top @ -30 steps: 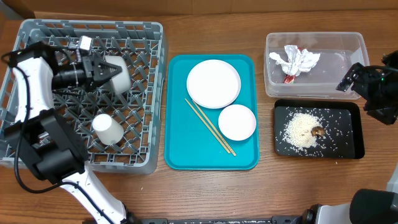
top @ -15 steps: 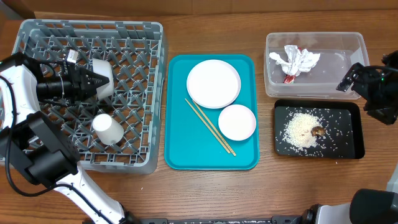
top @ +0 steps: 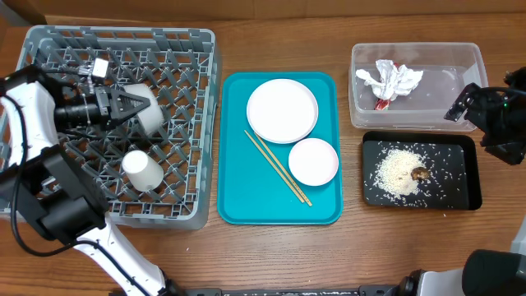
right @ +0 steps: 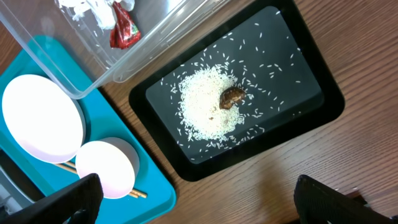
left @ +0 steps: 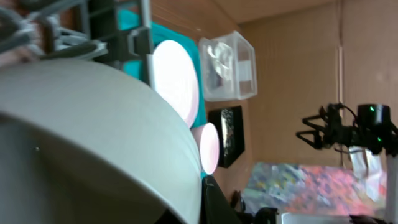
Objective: Sort waste into correct bins and load items into the dishwasher
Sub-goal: 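Set the bowl upside down in the rack and open the left gripper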
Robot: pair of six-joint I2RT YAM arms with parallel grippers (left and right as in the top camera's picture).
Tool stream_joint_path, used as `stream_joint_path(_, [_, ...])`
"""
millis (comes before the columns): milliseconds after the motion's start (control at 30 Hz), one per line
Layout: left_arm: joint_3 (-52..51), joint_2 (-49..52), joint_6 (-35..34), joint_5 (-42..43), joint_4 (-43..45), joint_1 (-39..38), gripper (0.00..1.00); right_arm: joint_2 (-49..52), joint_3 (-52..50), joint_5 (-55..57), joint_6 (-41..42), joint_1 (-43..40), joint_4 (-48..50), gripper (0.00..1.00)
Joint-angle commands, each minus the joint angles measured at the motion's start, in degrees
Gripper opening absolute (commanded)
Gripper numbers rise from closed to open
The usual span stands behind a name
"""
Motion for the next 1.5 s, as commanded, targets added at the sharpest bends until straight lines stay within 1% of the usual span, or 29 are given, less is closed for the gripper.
stream_joint_path(0, [-0.72,1.66,6.73,5.84,-0.22,-1.81,0.04,-1.05,1.25,-0.28,-0.22,0.04,0.15,1.0])
stream_joint_path(267, [-0.72,1.66,6.73,9.77,1.09,-5.53,0.04,-1.05,1.25,-0.28,-0.22,0.04,0.11,1.0])
stream_joint_path(400, [-0.74,1.66,6.69,9.73,2.69,-6.6,0.04,-1.05,1.25,-0.28,-0.22,0.04,0.11,1.0])
stream_joint_path(667, [-0.9,1.68,6.69,5.53,5.16,-6.73,0.04,-1.05,1.25,-0.28,-0.22,0.04,0.11,1.0])
stream_joint_path(1033, [-0.94,1.68,6.47,2.21,4.22,-5.68,0.04,-1.05,1.25,-0.28,-0.22,0.04,0.09,1.0])
stream_joint_path(1200, [-0.94,1.68,5.64,6.56,4.24,-7.02,0.04,-1.05,1.25,-0.28,-0.24,0.04,0.09,1.0])
stream_joint_path(1467, [-0.94,1.68,5.2,7.1,5.57,-9.29,0.04,-1.05,1.25,-0.28,-0.24,0.04,-0.15,1.0])
